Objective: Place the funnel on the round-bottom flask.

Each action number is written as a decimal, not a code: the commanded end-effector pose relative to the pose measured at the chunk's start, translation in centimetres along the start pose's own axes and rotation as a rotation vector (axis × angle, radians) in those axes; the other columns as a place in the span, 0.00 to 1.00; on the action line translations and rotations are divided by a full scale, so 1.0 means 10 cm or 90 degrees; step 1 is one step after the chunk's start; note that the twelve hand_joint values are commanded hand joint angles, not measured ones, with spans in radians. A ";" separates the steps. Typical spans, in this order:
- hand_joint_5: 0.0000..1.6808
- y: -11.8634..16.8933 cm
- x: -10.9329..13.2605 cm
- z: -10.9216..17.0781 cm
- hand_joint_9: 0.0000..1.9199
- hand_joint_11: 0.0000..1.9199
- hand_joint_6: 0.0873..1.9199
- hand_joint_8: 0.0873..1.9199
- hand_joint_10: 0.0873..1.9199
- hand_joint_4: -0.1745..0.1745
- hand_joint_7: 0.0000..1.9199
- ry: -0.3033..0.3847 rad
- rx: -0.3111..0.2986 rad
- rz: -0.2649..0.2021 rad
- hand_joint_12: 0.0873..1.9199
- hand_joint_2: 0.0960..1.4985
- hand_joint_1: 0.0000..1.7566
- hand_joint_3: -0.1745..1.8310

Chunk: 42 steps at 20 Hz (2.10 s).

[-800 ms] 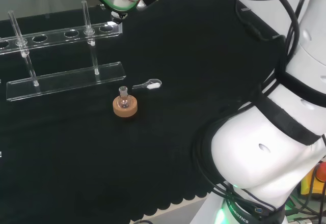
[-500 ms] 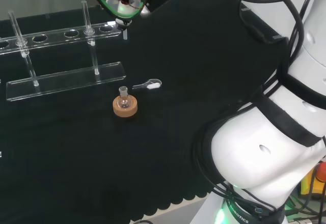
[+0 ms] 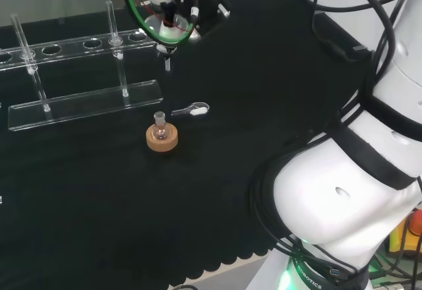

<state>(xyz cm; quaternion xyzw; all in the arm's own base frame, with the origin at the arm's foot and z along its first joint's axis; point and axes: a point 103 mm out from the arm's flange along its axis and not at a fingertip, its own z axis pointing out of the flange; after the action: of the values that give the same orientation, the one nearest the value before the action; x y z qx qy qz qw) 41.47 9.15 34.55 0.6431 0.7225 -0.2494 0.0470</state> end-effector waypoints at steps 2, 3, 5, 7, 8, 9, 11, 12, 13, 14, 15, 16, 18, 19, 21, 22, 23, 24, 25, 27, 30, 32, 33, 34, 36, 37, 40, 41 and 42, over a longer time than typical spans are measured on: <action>0.33 0.15 0.31 0.20 0.63 0.28 0.25 0.33 0.32 0.34 0.33 -0.024 0.025 -0.014 0.64 0.42 0.47 0.36; 0.33 0.17 0.34 0.21 0.63 0.28 0.25 0.33 0.32 0.34 0.33 -0.027 0.026 -0.017 0.64 0.42 0.47 0.36; 0.33 0.20 0.38 0.24 0.63 0.29 0.25 0.33 0.32 0.34 0.33 -0.032 0.031 -0.021 0.64 0.42 0.47 0.36; 0.33 0.23 0.42 0.30 0.62 0.29 0.25 0.33 0.32 0.34 0.33 -0.042 0.033 -0.022 0.64 0.42 0.47 0.36; 0.33 0.25 0.44 0.32 0.62 0.29 0.25 0.33 0.32 0.34 0.33 -0.043 0.035 -0.021 0.64 0.42 0.47 0.36; 0.33 0.26 0.45 0.35 0.62 0.29 0.25 0.33 0.33 0.34 0.33 -0.045 0.037 -0.020 0.64 0.42 0.47 0.36; 0.33 0.28 0.45 0.38 0.62 0.29 0.25 0.33 0.33 0.34 0.33 -0.047 0.038 -0.019 0.64 0.42 0.47 0.36; 0.33 0.29 0.46 0.40 0.62 0.29 0.25 0.33 0.33 0.34 0.33 -0.051 0.041 -0.017 0.64 0.42 0.47 0.36; 0.33 0.29 0.47 0.42 0.62 0.29 0.25 0.33 0.33 0.34 0.33 -0.052 0.043 -0.017 0.64 0.42 0.47 0.36; 0.32 0.30 0.49 0.43 0.62 0.29 0.25 0.33 0.33 0.34 0.33 -0.054 0.044 -0.016 0.64 0.42 0.47 0.36; 0.32 0.31 0.50 0.45 0.62 0.29 0.25 0.33 0.33 0.34 0.33 -0.056 0.046 -0.017 0.64 0.42 0.47 0.36; 0.32 0.32 0.51 0.47 0.62 0.29 0.25 0.33 0.33 0.34 0.33 -0.059 0.049 -0.017 0.64 0.42 0.47 0.36; 0.32 0.33 0.54 0.50 0.62 0.29 0.25 0.33 0.33 0.34 0.33 -0.061 0.054 -0.018 0.64 0.42 0.47 0.36; 0.32 0.34 0.54 0.50 0.62 0.29 0.26 0.33 0.33 0.34 0.33 -0.061 0.056 -0.019 0.64 0.42 0.47 0.36; 0.32 0.35 0.55 0.51 0.62 0.29 0.26 0.33 0.33 0.34 0.33 -0.061 0.056 -0.021 0.64 0.42 0.47 0.36; 0.32 0.35 0.55 0.52 0.62 0.29 0.26 0.33 0.33 0.34 0.33 -0.062 0.056 -0.022 0.64 0.42 0.47 0.36; 0.32 0.35 0.55 0.52 0.62 0.29 0.26 0.33 0.33 0.34 0.33 -0.062 0.057 -0.022 0.64 0.42 0.47 0.36; 0.32 0.36 0.54 0.52 0.62 0.29 0.26 0.33 0.33 0.34 0.33 -0.062 0.057 -0.023 0.64 0.42 0.47 0.36; 0.32 0.36 0.46 0.56 0.62 0.29 0.26 0.33 0.33 0.34 0.33 -0.050 0.053 -0.026 0.64 0.42 0.47 0.36; 0.32 0.36 0.41 0.58 0.62 0.29 0.26 0.33 0.33 0.34 0.33 -0.049 0.052 -0.027 0.64 0.42 0.47 0.36; 0.32 0.36 0.40 0.59 0.62 0.29 0.26 0.33 0.33 0.34 0.33 -0.050 0.050 -0.028 0.64 0.42 0.47 0.36; 0.32 0.36 0.42 0.59 0.62 0.29 0.26 0.33 0.33 0.34 0.33 -0.053 0.052 -0.026 0.64 0.42 0.47 0.36; 0.32 0.36 0.46 0.58 0.62 0.29 0.26 0.33 0.34 0.34 0.33 -0.056 0.052 -0.027 0.64 0.42 0.47 0.36; 0.32 0.36 0.42 0.60 0.62 0.29 0.26 0.33 0.34 0.34 0.33 -0.047 0.050 -0.029 0.64 0.42 0.47 0.36; 0.32 0.36 0.45 0.60 0.62 0.29 0.26 0.33 0.34 0.34 0.33 -0.050 0.050 -0.030 0.64 0.42 0.47 0.36; 0.32 0.36 0.42 0.61 0.62 0.29 0.26 0.33 0.34 0.34 0.33 -0.045 0.047 -0.033 0.64 0.42 0.47 0.36; 0.32 0.36 0.42 0.63 0.62 0.29 0.26 0.33 0.34 0.34 0.33 -0.043 0.047 -0.035 0.64 0.42 0.47 0.36; 0.32 0.36 0.44 0.64 0.62 0.29 0.26 0.33 0.34 0.34 0.33 -0.046 0.048 -0.035 0.64 0.42 0.47 0.36; 0.32 0.37 0.48 0.64 0.62 0.29 0.26 0.33 0.34 0.34 0.33 -0.049 0.049 -0.036 0.64 0.42 0.47 0.36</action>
<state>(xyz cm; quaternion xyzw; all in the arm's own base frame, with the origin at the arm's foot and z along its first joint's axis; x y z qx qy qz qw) 42.60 10.59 26.28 0.6151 0.7279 -0.3001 0.0418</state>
